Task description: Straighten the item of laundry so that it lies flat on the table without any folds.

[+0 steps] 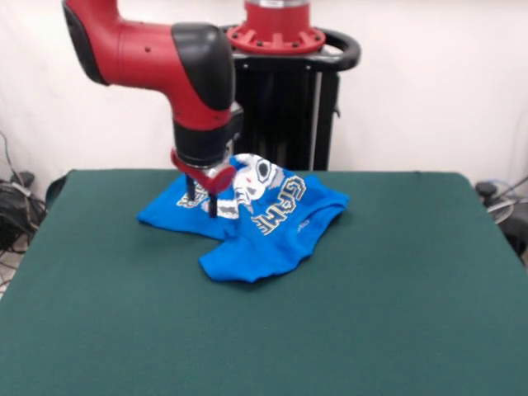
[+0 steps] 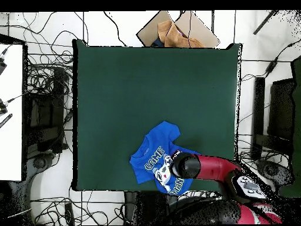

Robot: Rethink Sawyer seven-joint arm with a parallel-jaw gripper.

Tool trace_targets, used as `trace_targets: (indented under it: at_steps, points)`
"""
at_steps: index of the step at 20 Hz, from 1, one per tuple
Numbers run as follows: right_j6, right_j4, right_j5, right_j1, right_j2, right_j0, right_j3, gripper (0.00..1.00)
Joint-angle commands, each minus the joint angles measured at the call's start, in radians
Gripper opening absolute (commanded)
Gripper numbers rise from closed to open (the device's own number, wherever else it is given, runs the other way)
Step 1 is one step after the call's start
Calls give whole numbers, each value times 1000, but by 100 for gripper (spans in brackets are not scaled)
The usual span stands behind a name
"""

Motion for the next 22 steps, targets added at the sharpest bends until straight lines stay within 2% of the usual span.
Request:
trace_targets:
  at_steps: [1, 3, 4, 5, 7, 10, 13, 15, 18, 22]
  points:
    - [76, -87, -215, 227, -46, 104, -140, 100]
    - [161, -73, -367, 342, -172, 211, -261, 100]
    - [173, -50, -406, 376, -206, 238, -292, 100]
    - [178, -29, -426, 379, -232, 260, -301, 100]
    - [213, 72, -551, 419, -347, 353, -314, 100]
    - [211, 137, -518, 407, -395, 409, -318, 100]
    - [213, 279, -608, 443, -529, 518, -320, 100]
    - [166, 321, -673, 432, -518, 501, -312, 100]
    - [121, 331, -717, 407, -490, 478, -311, 100]
    - [114, 252, -793, 340, -371, 380, -294, 100]
